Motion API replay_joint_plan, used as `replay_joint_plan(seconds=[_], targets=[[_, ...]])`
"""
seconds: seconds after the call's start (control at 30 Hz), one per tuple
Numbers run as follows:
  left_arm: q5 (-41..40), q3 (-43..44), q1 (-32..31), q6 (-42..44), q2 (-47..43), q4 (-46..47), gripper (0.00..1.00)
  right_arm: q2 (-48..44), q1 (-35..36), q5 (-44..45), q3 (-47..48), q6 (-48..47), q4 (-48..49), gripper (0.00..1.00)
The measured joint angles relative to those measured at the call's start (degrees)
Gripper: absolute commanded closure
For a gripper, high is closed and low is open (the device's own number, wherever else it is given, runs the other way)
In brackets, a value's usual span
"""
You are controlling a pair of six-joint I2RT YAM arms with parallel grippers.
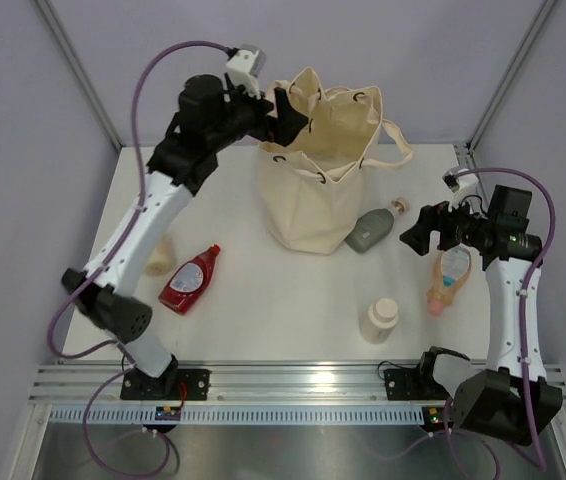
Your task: Place the personal care products into the canvas bag
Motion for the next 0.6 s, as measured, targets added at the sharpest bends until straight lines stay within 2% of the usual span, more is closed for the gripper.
replay_joint_plan(seconds=[0.13,0.2,0.33,0.43,0.6], targets=[[-3.21,-13.22,0.94,0.44,-19.52,0.81,0.01,7.02,0.00,8.33,5.40,5.88,-2.97,0.00],[-4.98,-24.57,0.96,0.20,-33.42,1.77,0.01,10.25,0.02,9.18,7.04,10.93,-3.02,0.00],[-8.87,-45.00,0.92,-1.38,-55.41,3.63,0.01,15.91,1.07,12.63,7.39,25.40,0.33,0.00],[-12.22,-56.63,0.96,-3.87,-65.33,1.05,0.01,21.20,2.23,14.62,7.39,33.99,4.94,0.00],[-15.78,-70.66,0.96,-8.61,-75.01,-5.68,0.01,34.12,5.99,18.71,7.48,43.23,12.39,0.01]])
